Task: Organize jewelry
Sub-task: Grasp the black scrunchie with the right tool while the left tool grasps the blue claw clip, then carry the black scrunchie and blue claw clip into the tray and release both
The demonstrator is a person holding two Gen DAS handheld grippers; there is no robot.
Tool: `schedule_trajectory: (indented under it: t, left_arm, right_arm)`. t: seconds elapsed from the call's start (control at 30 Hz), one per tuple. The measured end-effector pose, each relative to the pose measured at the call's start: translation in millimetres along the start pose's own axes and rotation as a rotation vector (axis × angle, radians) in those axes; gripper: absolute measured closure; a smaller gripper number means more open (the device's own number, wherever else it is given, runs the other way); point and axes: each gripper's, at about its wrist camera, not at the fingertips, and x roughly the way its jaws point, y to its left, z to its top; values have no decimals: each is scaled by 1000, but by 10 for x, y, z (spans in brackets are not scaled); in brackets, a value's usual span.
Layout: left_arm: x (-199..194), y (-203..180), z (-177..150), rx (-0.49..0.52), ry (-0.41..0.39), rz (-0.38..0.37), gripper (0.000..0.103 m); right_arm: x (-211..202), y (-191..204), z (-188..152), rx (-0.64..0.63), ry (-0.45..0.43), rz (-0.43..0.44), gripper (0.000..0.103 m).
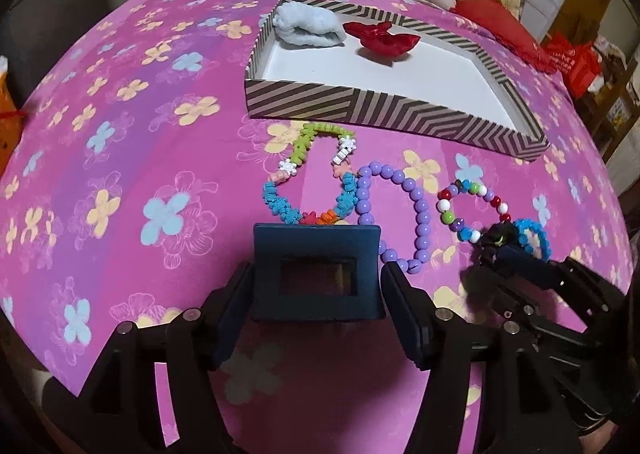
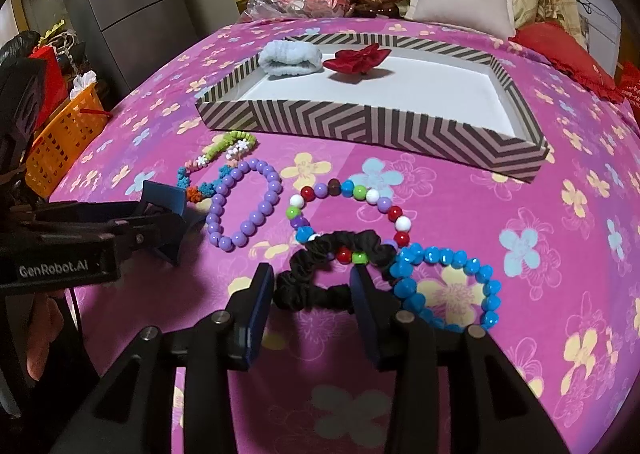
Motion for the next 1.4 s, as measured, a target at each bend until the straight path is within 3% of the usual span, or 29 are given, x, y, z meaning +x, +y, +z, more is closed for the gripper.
schedule_trajectory:
  t: [0.1,0.23,0.37,0.47,1.0,1.4]
  left_arm:
    - [-10,17,-14,-8,-11,-4,42]
    - [-31,153,2,-79,-14,-75,43]
    - [-119,214,-2,-101,-42,-100,43]
    - [-221,210,2,-98,-67,-102,43]
    - [-390,173,85,-74,-108,-47,43]
    - [-447,120,412,-68,-146,-25,43]
  right_arm:
    - [3,9,3,-13,3,-7,62]
    - [2,42,3,-34,10,-24,63]
    - [-22,63,-14,-41,13,-23,82]
    - [-77,91,-10,-49,2,-18,84]
    - [-486,126,195,-26,-103,58,85]
    - [-702,-244,665,98,-178,171,86]
